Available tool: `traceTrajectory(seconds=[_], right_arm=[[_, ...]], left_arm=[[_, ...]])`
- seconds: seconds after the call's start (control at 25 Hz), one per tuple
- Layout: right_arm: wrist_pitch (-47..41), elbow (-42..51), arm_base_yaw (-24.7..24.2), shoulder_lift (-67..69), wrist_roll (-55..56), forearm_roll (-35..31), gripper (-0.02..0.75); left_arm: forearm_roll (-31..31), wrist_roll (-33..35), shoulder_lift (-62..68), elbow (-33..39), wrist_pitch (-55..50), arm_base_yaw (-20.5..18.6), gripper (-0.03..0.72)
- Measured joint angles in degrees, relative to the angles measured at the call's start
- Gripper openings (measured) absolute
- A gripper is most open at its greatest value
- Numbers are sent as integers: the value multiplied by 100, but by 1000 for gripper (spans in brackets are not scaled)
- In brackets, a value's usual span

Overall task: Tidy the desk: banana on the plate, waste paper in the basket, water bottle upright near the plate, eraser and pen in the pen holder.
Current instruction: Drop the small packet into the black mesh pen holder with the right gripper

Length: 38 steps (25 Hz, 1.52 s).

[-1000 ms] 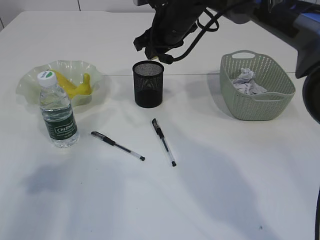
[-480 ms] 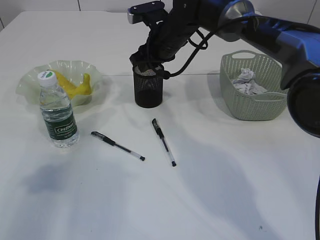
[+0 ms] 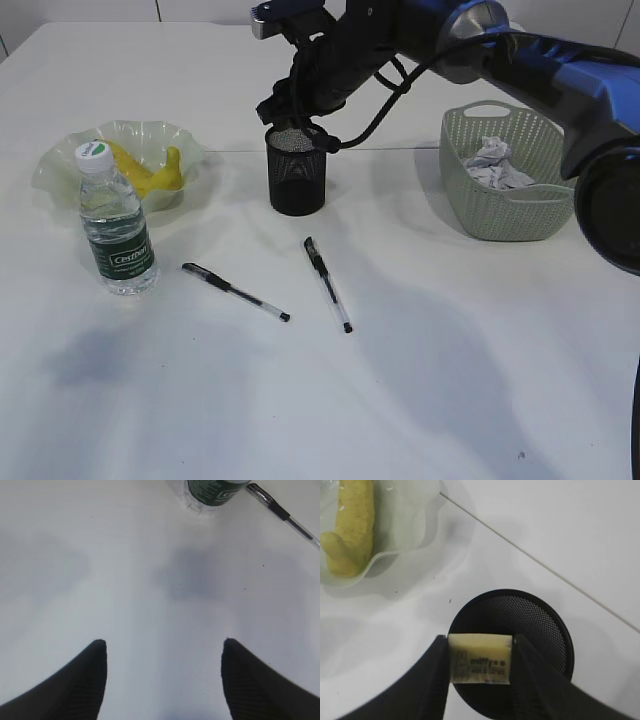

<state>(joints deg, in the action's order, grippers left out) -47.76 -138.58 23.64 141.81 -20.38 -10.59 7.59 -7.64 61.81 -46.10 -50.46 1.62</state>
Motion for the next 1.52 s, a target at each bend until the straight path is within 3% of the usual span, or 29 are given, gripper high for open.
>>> traceTrajectory(seconds=[0.6,1.08,1.52], right_arm=[[304,0,0,0,-69,190,279],[304,0,0,0,-69,190,369],[137,0,0,0,-44,199,375]], left_arm=[[0,0,0,0,0,0,501],[0,0,0,0,0,0,501],[0,0,0,0,0,0,498]])
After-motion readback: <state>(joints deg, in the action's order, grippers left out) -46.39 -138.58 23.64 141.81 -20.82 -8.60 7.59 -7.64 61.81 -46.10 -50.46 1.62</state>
